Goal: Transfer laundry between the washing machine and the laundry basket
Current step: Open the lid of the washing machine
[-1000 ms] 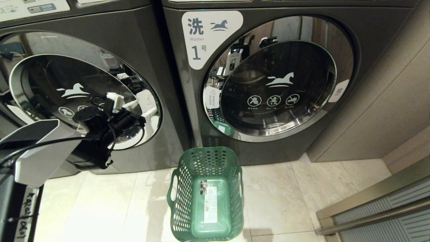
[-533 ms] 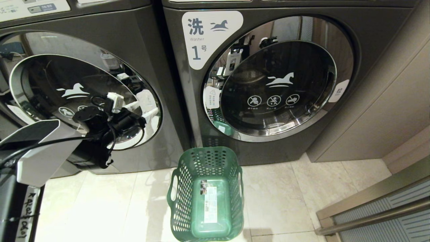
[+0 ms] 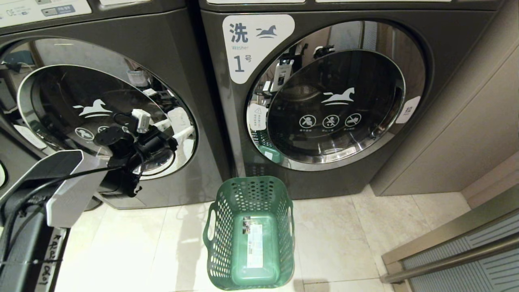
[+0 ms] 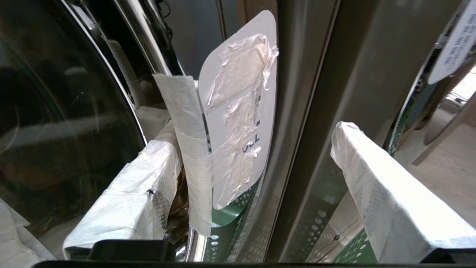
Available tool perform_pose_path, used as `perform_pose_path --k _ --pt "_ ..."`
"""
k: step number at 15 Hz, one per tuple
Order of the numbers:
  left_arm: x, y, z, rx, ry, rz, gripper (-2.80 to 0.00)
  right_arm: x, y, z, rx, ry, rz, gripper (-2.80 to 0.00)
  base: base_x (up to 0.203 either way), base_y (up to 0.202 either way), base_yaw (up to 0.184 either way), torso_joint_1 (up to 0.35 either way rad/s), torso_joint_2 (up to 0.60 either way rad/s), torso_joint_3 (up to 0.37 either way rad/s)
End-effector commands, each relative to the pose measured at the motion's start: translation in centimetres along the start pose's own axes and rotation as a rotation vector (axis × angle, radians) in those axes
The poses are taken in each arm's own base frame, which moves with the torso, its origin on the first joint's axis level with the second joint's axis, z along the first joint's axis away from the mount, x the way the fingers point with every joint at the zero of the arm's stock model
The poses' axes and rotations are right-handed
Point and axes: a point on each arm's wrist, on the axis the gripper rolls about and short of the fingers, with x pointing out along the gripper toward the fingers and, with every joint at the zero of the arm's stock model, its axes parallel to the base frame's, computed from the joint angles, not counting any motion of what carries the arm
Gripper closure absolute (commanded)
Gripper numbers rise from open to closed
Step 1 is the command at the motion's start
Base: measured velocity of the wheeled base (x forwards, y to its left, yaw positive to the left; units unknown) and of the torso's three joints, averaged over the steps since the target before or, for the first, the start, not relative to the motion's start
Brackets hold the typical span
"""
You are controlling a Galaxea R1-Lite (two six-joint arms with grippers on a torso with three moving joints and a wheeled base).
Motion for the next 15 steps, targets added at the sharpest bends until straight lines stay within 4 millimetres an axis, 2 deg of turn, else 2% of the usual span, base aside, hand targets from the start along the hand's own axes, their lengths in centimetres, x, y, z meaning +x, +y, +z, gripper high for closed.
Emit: perform_pose_path --k 1,5,15 --pt "-0.36 0.35 -0.73 -0.003 0.007 -0.028 -2.8 0.01 0.0 0.01 0.0 0.0 0.0 0.0 0.0 0.0 0.0 0.0 0.0 0.0" --pt "-0.28 0.2 -0.67 -0.006 0.01 -0.079 -2.8 0.0 0.0 0.01 0.0 -0.001 0.0 0.0 0.0 0.0 0.0 0.0 0.0 0.0" --pt "-0.76 0.54 -0.64 0.01 0.003 -0.075 -2.8 0.01 0.0 0.0 0.0 0.002 0.0 0.0 0.0 0.0 0.0 0.0 0.0 0.0"
